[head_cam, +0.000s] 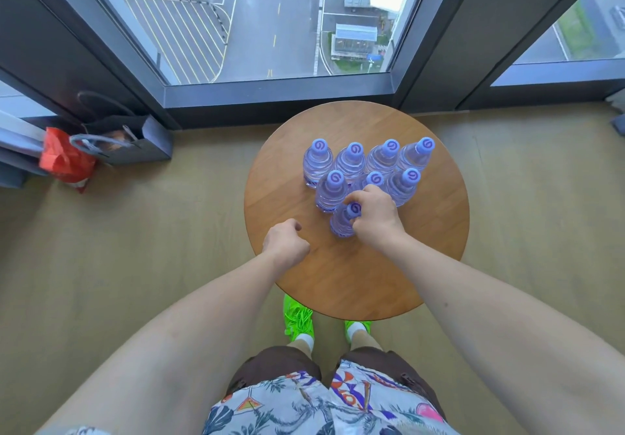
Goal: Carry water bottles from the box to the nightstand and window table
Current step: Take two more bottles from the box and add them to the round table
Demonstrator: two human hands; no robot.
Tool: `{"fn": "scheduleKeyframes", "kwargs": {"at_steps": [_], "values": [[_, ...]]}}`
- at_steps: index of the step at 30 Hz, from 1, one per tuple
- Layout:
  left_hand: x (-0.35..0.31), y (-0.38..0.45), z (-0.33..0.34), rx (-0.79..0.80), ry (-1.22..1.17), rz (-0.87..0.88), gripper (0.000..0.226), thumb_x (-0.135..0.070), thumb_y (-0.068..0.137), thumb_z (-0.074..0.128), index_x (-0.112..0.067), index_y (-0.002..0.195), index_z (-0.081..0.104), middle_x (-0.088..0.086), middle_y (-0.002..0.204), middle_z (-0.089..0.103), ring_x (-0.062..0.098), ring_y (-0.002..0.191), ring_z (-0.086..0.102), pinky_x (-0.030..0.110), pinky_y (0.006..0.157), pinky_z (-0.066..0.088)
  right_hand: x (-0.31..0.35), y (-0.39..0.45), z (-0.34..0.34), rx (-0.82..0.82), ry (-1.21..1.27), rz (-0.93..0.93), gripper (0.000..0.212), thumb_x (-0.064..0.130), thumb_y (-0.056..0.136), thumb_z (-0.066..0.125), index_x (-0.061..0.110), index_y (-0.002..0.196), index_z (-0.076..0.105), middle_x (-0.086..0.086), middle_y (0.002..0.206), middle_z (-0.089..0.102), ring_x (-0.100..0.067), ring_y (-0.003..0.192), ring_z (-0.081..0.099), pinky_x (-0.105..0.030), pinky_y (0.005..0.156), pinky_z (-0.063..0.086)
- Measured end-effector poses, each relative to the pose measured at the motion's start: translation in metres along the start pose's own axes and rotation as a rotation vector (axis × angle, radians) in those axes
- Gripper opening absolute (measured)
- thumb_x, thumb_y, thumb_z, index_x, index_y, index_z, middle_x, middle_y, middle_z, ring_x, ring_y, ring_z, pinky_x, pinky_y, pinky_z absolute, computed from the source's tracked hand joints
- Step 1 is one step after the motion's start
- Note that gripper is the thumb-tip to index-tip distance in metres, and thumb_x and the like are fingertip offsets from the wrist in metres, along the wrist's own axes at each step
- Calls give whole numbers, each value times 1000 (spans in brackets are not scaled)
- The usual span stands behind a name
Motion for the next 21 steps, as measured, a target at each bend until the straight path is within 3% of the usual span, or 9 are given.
{"fn": "scheduleKeyframes", "kwargs": {"at_steps": [10, 17, 21], "values": [[6, -3, -4, 4, -42, 21, 53, -13, 85, 66, -25, 137, 59, 6, 135, 63, 27, 124, 59, 31, 98, 49, 3, -8, -3, -88, -13, -66, 48, -15, 77, 57, 14, 111, 75, -5, 110, 66, -28, 103, 61, -26, 81, 39], [5, -15, -4, -21, -96, -7, 53, -13, 84, 68, -25, 136, 60, 6, 132, 64, 27, 121, 60, 31, 97, 50, 6, -4, -4, -6, -124, -194, 54, -17, 79, 57, 15, 120, 74, -4, 119, 68, -27, 113, 59, -27, 88, 44], [12, -30, 2, -56, -135, -49, 53, -11, 83, 67, -23, 135, 61, 8, 128, 64, 28, 120, 60, 35, 99, 53, 8, -2, -6, 27, -180, -316, 55, -17, 80, 56, 12, 124, 73, -7, 121, 70, -32, 114, 60, -35, 93, 50]]}}
Point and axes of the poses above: each hand's wrist, its own y-axis towards the middle knuckle, its own z-axis out of the palm, x = y × z, the point moved 7 cm from there along y, towards the middle knuckle
